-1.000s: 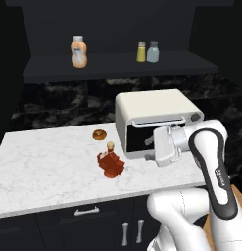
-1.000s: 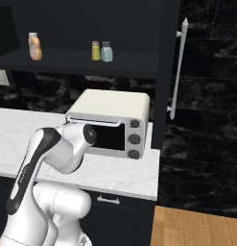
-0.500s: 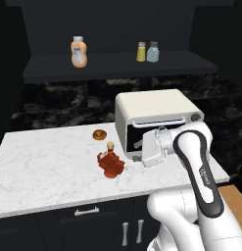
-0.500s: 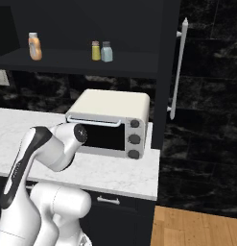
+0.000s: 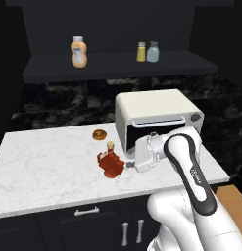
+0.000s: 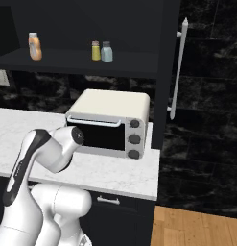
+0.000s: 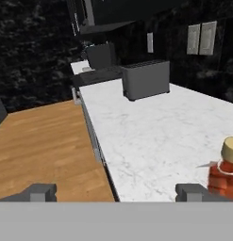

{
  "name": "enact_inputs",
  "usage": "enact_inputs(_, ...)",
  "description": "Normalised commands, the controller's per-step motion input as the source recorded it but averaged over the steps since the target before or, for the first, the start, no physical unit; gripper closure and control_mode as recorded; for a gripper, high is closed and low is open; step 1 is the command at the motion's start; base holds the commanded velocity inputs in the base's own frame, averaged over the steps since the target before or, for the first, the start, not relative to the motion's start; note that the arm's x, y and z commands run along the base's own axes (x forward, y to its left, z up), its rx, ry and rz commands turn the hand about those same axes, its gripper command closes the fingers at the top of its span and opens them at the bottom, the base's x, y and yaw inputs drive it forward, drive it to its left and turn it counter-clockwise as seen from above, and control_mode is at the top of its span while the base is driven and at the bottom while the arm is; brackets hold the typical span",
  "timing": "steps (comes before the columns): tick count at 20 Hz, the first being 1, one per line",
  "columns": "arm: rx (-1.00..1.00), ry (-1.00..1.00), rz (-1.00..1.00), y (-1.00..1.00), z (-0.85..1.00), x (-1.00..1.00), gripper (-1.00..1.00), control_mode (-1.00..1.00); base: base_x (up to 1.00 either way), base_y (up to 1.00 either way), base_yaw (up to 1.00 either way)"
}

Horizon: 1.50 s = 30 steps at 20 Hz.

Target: Put the shaker and condiment bottle from the counter next to their counterparts in the cabinet.

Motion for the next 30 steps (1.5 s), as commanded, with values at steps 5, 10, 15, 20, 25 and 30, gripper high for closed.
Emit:
enact_inputs(5, 0.01, -0.04, -0.04, 0.00, -0.16, 0.13, -1.00, -1.00, 0.00, 0.00, 0.00)
enact_inputs(10, 0.07, -0.01, 0.00, 0.00, -0.14, 0.21, -1.00, -1.00, 0.00, 0.00, 0.00)
enact_inputs(15, 0.12, 0.00, 0.00, 0.00, -0.37, 0.32, -1.00, -1.00, 0.00, 0.00, 0.00)
enact_inputs(20, 0.05, 0.00, 0.00, 0.07, -0.20, 0.05, -1.00, -1.00, 0.00, 0.00, 0.00)
enact_inputs(25, 0.01, 0.00, -0.01, 0.31, -0.15, 0.00, -1.00, -1.00, 0.00, 0.00, 0.00)
enact_inputs(30, 0.00, -0.01, -0.04, 0.21, 0.00, 0.00, -1.00, -1.00, 0.00, 0.00, 0.00)
